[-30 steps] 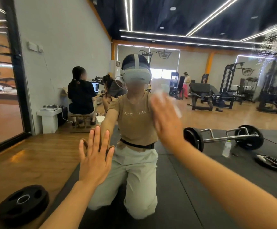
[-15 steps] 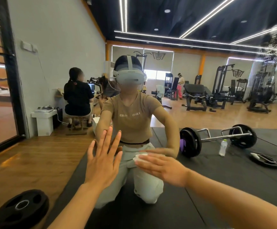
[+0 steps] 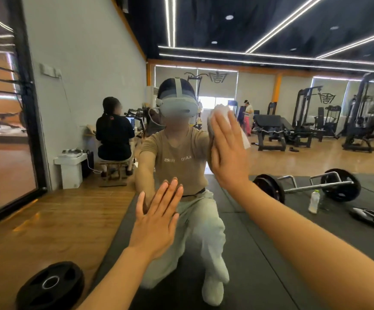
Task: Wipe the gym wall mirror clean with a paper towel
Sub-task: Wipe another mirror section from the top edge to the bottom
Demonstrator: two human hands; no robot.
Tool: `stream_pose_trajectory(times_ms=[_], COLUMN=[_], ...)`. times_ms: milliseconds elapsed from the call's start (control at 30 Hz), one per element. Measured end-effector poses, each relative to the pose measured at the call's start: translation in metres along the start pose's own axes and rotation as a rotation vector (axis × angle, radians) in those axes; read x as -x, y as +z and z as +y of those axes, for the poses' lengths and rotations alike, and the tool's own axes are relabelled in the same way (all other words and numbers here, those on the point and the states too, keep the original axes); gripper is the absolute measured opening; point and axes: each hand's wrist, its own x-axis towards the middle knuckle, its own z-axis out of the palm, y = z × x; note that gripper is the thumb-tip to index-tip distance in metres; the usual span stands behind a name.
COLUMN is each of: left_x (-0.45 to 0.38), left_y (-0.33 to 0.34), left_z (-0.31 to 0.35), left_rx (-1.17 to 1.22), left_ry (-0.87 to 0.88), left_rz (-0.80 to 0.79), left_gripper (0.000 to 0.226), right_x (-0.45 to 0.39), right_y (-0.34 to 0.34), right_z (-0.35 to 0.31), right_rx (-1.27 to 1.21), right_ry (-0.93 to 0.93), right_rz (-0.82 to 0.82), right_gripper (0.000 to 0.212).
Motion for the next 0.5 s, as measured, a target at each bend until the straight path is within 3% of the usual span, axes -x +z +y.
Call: stream_pose_trajectory(times_ms=[267, 400, 500], left_x=[0.003, 0.008, 0.014], left_y=[-0.011, -0.025, -0.028], left_z=[-0.005, -0.027, -0.053], left_rx=[0.213, 0.268, 0.215], left_ry=[0.036, -0.085, -0.271], left_rz=[-0.046, 0.047, 0.1], left_gripper=[0.066, 0.065, 0.066], right_x=[0.133, 0.174, 0.17], right_y=[0.002, 0.005, 0.007], right_z=[0.016, 0.018, 0.018], right_rx=[0.092, 0.207, 0.228], right_ry=[-0.568, -0.848, -0.931], right_rz=[-0.395, -0.473, -0.481], right_gripper=[0.046, 0.072, 0.077])
